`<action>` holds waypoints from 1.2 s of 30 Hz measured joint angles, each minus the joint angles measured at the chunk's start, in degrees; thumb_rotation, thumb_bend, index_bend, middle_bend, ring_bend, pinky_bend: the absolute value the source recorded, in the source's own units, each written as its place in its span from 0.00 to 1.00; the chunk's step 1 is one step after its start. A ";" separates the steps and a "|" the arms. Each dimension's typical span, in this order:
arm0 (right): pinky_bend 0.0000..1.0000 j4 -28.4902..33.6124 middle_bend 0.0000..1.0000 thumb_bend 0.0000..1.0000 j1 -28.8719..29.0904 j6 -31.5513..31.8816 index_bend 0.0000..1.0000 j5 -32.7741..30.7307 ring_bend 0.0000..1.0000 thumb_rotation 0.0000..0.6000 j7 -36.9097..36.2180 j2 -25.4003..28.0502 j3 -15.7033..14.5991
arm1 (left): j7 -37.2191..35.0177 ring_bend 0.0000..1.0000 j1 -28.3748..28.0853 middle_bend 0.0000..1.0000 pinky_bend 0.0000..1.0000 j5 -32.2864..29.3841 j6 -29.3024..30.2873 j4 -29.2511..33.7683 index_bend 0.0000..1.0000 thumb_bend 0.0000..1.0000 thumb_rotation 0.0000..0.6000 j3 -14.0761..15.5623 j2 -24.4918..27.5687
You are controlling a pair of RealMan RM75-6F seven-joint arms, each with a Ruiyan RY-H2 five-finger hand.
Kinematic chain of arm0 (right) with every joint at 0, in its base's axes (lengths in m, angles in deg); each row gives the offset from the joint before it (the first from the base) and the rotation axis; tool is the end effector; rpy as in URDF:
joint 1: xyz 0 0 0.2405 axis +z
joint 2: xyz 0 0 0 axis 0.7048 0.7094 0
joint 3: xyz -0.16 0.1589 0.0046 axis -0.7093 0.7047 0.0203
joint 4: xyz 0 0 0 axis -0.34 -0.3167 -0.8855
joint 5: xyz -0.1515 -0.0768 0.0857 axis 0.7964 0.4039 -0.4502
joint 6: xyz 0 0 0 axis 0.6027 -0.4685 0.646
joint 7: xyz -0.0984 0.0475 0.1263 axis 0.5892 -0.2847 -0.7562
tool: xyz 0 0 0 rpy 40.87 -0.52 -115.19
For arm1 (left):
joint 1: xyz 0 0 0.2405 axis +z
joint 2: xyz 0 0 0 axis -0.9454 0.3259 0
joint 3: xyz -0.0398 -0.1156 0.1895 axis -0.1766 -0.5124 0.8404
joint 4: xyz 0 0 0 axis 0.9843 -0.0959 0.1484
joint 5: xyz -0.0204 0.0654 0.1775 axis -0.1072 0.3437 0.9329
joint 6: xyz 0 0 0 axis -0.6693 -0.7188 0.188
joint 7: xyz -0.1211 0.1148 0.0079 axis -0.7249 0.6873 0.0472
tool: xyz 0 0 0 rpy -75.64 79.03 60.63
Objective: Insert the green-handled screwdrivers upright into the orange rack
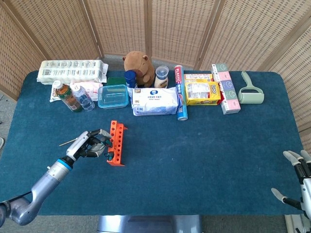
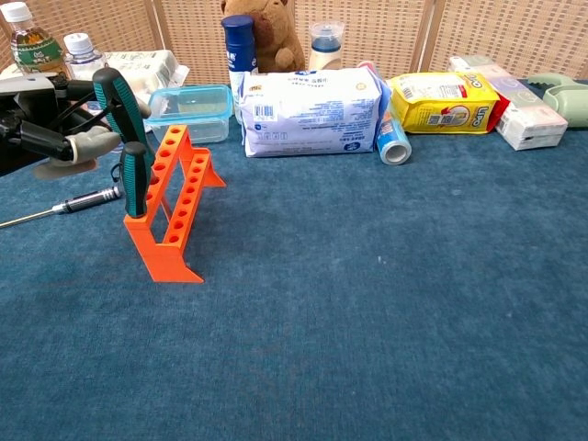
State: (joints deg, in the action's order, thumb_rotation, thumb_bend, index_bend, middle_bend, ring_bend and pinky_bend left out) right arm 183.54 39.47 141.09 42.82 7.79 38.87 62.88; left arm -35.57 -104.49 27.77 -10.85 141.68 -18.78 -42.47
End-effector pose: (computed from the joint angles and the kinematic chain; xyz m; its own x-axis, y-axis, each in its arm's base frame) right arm -0.2348 -0.1462 0.2179 0.3005 0.0669 0.9514 -0.9538 0.0143 0.3002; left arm -0.1646 0.2947 0.0390 -0.5106 0.5396 0.6694 0.8040 0.0239 0.5941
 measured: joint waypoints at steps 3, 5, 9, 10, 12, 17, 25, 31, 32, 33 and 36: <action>0.00 0.00 0.17 0.00 -0.01 0.03 0.13 0.07 0.03 1.00 0.01 0.00 -0.02 | 1.69 0.87 0.35 0.90 0.91 -0.60 0.21 0.17 0.52 0.50 1.00 -0.28 -0.30; 0.00 0.01 0.17 0.00 -0.03 0.07 0.13 0.05 0.03 1.00 -0.01 0.00 -0.01 | 2.21 0.87 0.48 0.90 0.91 -0.89 0.18 0.33 0.52 0.50 1.00 -0.53 -0.43; 0.00 0.01 0.16 0.00 -0.05 0.13 0.13 0.01 0.03 1.00 -0.03 0.03 0.02 | 2.98 0.87 0.60 0.90 0.91 -1.28 -0.07 0.62 0.52 0.50 1.00 -0.85 -0.53; 0.00 0.00 0.17 0.00 -0.06 0.14 0.13 0.03 0.03 1.00 -0.03 0.03 0.01 | 3.07 0.87 0.64 0.90 0.91 -1.31 -0.09 0.67 0.51 0.50 1.00 -0.90 -0.52; 0.00 -0.02 0.17 0.00 -0.05 0.12 0.13 0.04 0.03 1.00 -0.03 0.03 0.01 | 3.32 0.87 0.71 0.90 0.91 -1.36 -0.09 0.72 0.48 0.50 1.00 -0.97 -0.51; 0.00 -0.04 0.17 0.00 -0.06 0.10 0.13 0.04 0.03 1.00 -0.16 0.06 -0.02 | 3.74 0.87 0.89 0.90 0.91 -1.30 -0.16 0.98 0.40 0.49 1.00 -1.09 -0.42; 0.00 -0.01 0.17 0.00 -0.14 0.23 0.13 0.11 0.03 1.00 -0.22 0.12 -0.05 | 4.32 0.87 0.91 0.89 0.91 -1.29 -0.74 1.03 0.34 0.41 1.00 -1.19 -0.13; 0.00 -0.02 0.17 0.00 -0.11 0.21 0.13 0.05 0.03 1.00 -0.26 0.14 -0.01 | 4.37 0.87 1.16 0.89 0.91 -1.46 -0.73 0.96 0.27 0.37 1.00 -1.46 0.02; 0.00 -0.01 0.17 0.00 -0.14 0.25 0.13 0.09 0.03 1.00 -0.23 0.13 -0.02 | 4.32 0.87 1.20 0.89 0.91 -1.44 -0.71 1.06 0.27 0.37 1.00 -1.52 0.08; 0.00 -0.01 0.17 0.00 -0.16 0.27 0.13 0.12 0.03 1.00 -0.22 0.12 -0.04 | 4.25 0.87 1.24 0.89 0.91 -1.39 -0.68 1.16 0.26 0.37 1.00 -1.56 0.15; 0.00 -0.02 0.17 0.00 -0.18 0.31 0.13 0.15 0.03 1.00 -0.21 0.12 -0.04 | 4.15 0.87 1.40 0.89 0.91 -1.08 -0.34 1.43 0.25 0.36 1.00 -1.65 0.34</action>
State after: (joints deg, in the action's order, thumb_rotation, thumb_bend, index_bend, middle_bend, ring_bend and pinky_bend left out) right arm 183.52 39.29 141.40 42.97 7.58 39.00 62.84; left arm -31.42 -103.09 26.69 -11.19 143.11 -20.42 -42.13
